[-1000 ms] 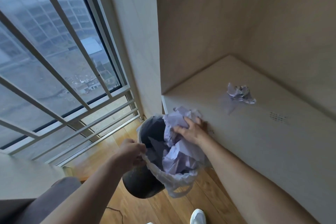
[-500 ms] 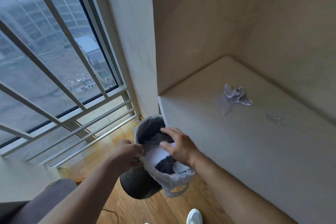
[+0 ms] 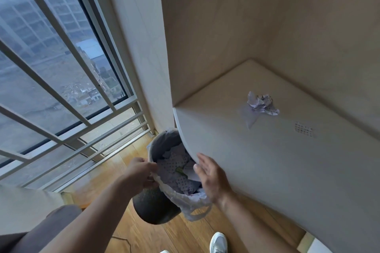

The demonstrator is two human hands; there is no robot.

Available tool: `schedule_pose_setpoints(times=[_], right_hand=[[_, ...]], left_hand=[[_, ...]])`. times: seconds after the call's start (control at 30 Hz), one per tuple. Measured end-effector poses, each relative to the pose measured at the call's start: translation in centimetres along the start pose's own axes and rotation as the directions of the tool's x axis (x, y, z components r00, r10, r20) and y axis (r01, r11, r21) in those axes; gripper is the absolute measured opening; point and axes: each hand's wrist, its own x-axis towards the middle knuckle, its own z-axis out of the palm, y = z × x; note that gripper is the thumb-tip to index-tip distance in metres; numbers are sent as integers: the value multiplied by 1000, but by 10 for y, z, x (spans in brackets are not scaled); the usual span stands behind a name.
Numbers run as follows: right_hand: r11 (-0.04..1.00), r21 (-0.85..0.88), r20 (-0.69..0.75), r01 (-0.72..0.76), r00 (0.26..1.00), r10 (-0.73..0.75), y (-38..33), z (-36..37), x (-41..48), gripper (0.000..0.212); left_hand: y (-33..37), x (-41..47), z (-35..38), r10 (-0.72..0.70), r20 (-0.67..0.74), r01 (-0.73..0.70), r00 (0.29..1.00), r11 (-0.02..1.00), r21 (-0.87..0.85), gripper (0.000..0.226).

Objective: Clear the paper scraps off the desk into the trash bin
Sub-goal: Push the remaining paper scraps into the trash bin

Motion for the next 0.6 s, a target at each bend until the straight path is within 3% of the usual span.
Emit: schedule_pose_setpoints(times=[0.13, 0.23, 0.33, 0.47, 0.6], right_hand=[[973, -229, -218, -6, 975, -45, 0, -73, 45, 58], [887, -453, -333, -88, 940, -77, 0, -147, 95, 68], [847, -513, -408, -140, 908, -97, 3, -202, 137, 73], [786, -595, -309, -167, 951, -32, 10, -235, 184, 72], [707, -698, -181, -118, 983, -15, 29, -232, 207, 55]], left_hand=[[0, 1, -1, 3, -7, -3, 1000, 1000, 16, 10], [0, 2, -1, -1, 5, 1, 1000, 1000, 18, 15], [2, 0, 1, -6, 3, 6, 1000, 1000, 31, 17], [4, -1, 4, -8, -14, 9, 1000, 999, 33, 20], [4, -4, 6, -14, -19, 14, 1000, 1000, 24, 23]])
